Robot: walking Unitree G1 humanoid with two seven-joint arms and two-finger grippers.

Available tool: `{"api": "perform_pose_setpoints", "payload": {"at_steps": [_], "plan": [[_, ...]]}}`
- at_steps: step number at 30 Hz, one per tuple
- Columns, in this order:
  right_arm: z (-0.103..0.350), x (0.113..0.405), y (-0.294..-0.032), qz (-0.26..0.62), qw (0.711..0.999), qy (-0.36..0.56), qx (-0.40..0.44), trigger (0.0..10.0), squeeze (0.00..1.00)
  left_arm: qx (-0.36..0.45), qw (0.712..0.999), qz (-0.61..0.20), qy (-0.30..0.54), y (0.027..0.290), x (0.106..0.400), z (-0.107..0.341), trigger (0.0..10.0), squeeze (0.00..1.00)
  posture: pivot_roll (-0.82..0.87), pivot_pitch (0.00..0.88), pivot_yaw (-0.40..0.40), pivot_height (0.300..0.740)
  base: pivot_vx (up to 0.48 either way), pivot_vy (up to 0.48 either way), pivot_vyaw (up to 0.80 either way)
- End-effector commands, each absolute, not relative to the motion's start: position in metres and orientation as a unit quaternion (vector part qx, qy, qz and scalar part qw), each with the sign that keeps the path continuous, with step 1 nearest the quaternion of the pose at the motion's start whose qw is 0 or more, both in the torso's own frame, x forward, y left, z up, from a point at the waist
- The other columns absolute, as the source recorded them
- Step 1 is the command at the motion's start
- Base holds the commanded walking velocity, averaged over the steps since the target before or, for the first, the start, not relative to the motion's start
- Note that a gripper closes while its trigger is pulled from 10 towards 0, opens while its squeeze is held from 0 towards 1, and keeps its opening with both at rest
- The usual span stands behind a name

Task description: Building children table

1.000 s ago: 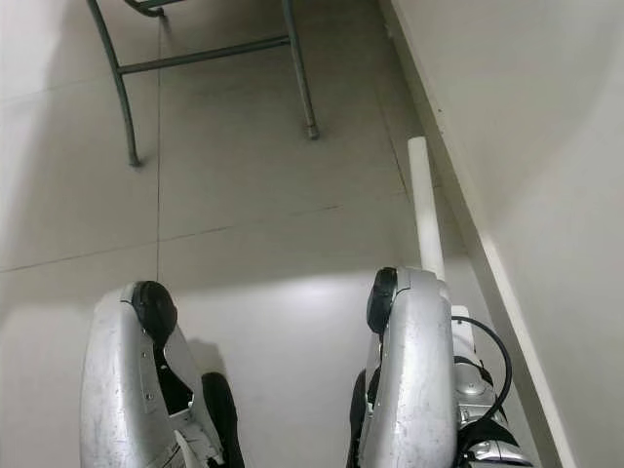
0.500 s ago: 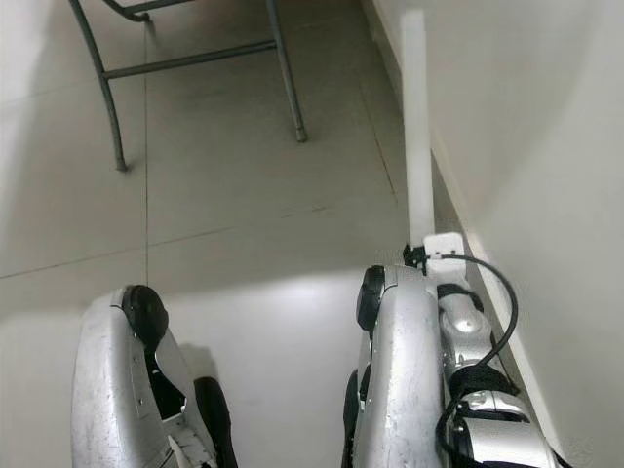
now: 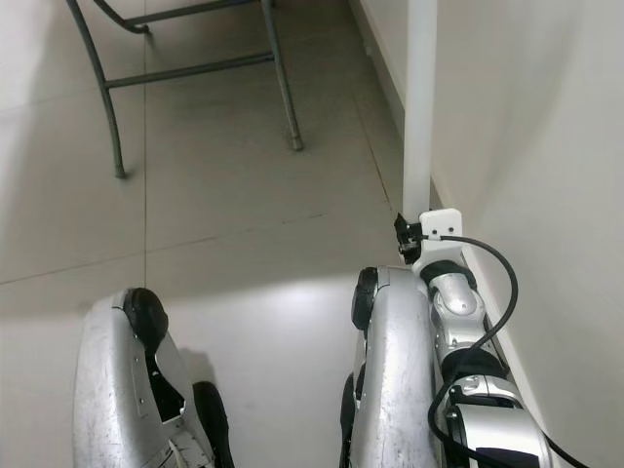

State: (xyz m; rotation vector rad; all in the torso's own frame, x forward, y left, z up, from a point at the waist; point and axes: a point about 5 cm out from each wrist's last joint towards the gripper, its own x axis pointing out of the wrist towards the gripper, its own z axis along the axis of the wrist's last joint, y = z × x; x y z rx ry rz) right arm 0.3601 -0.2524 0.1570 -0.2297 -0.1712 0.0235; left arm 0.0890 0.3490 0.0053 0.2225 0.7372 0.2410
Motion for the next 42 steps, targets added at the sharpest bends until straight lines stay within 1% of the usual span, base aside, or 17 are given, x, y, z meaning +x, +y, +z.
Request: {"api": "perform_pose_setpoints", "payload": {"at_steps": [1, 4, 12, 16, 17, 18, 20, 22, 24, 26, 31, 33, 37, 38, 40, 41, 42], "plan": [[0.159, 0.361, -0.244, 0.028, 0.988, -0.103, -0.111, 10.0, 0.00, 0.103, 0.906, 0.125, 0.391, 0.348, 0.071, -0.005, 10.0, 0.00, 0.21, 0.379, 0.121, 0.360, 0.000, 0.000, 0.00], [0.164, 0.362, -0.244, 0.029, 0.987, -0.111, -0.113, 10.0, 0.00, 0.102, 0.906, 0.126, 0.390, 0.348, 0.072, -0.005, 10.0, 0.00, 0.20, 0.376, 0.118, 0.370, 0.000, 0.000, 0.00], [0.166, 0.363, -0.245, 0.027, 0.986, -0.114, -0.117, 10.0, 0.00, 0.103, 0.906, 0.126, 0.390, 0.348, 0.071, -0.006, 10.0, 0.00, 0.20, 0.378, 0.119, 0.380, 0.000, 0.000, 0.00], [0.167, 0.361, -0.253, 0.008, 0.984, -0.112, -0.141, 10.0, 0.00, 0.103, 0.906, 0.126, 0.390, 0.347, 0.071, -0.006, 10.0, 0.00, 0.20, 0.382, 0.117, 0.395, 0.000, 0.000, 0.00], [0.165, 0.358, -0.257, 0.005, 0.977, -0.112, -0.183, 10.0, 0.00, 0.103, 0.906, 0.125, 0.391, 0.347, 0.071, -0.007, 10.0, 0.00, 0.20, 0.383, 0.115, 0.400, 0.000, 0.000, 0.00], [0.165, 0.358, -0.257, 0.005, 0.977, -0.112, -0.183, 10.0, 0.00, 0.103, 0.906, 0.125, 0.391, 0.347, 0.071, -0.007, 10.0, 0.00, 0.20, 0.383, 0.115, 0.400, 0.000, 0.000, 0.00], [0.161, 0.352, -0.261, 0.008, 0.962, -0.112, -0.248, 10.0, 0.00, 0.103, 0.906, 0.125, 0.390, 0.347, 0.071, -0.007, 10.0, 0.00, 0.20, 0.384, 0.112, 0.410, 0.000, 0.000, 0.00], [0.159, 0.348, -0.266, -0.002, 0.959, -0.111, -0.260, 10.0, 0.00, 0.103, 0.906, 0.125, 0.390, 0.346, 0.071, -0.007, 10.0, 0.00, 0.20, 0.384, 0.112, 0.415, 0.000, 0.000, 0.00], [0.157, 0.346, -0.271, -0.014, 0.959, -0.111, -0.261, 10.0, 0.00, 0.103, 0.907, 0.125, 0.390, 0.346, 0.071, -0.008, 10.0, 0.00, 0.20, 0.384, 0.112, 0.420, 0.000, 0.000, 0.00], [0.163, 0.342, -0.277, -0.040, 0.959, -0.134, -0.246, 10.0, 0.00, 0.103, 0.906, 0.125, 0.391, 0.346, 0.071, -0.008, 10.0, 0.00, 0.19, 0.385, 0.111, 0.429, 0.000, 0.000, 0.00], [0.170, 0.341, -0.276, -0.058, 0.963, -0.164, -0.204, 10.0, 0.00, 0.103, 0.906, 0.126, 0.391, 0.346, 0.071, -0.009, 10.0, 0.00, 0.19, 0.387, 0.112, 0.439, 0.000, 0.000, 0.00], [0.178, 0.341, -0.273, -0.072, 0.963, -0.195, -0.172, 10.0, 0.00, 0.104, 0.906, 0.126, 0.390, 0.346, 0.072, -0.009, 10.0, 0.00, 0.19, 0.384, 0.112, 0.449, 0.000, 0.000, 0.00], [0.187, 0.340, -0.258, -0.055, 0.955, -0.235, -0.170, 10.0, 0.00, 0.106, 0.907, 0.125, 0.387, 0.347, 0.076, -0.008, 10.0, 0.00, 0.19, 0.381, 0.113, 0.463, 0.000, 0.000, 0.00], [0.187, 0.340, -0.258, -0.055, 0.955, -0.235, -0.170, 10.0, 0.00, 0.106, 0.907, 0.125, 0.387, 0.347, 0.076, -0.008, 10.0, 0.00, 0.19, 0.381, 0.113, 0.463, 0.000, 0.000, 0.00], [0.186, 0.339, -0.245, -0.033, 0.951, -0.250, -0.179, 10.0, 0.00, 0.107, 0.908, 0.125, 0.385, 0.347, 0.079, -0.008, 10.0, 0.00, 0.18, 0.377, 0.111, 0.472, 0.000, 0.000, 0.00], [0.186, 0.339, -0.245, -0.033, 0.951, -0.250, -0.179, 10.0, 0.00, 0.107, 0.908, 0.125, 0.385, 0.347, 0.079, -0.008, 10.0, 0.00, 0.18, 0.377, 0.111, 0.472, 0.000, 0.000, 0.00], [0.190, 0.337, -0.238, -0.036, 0.947, -0.270, -0.171, 10.0, 0.00, 0.106, 0.909, 0.125, 0.382, 0.347, 0.081, -0.009, 10.0, 0.00, 0.18, 0.373, 0.110, 0.482, 0.000, 0.000, 0.00]]}}
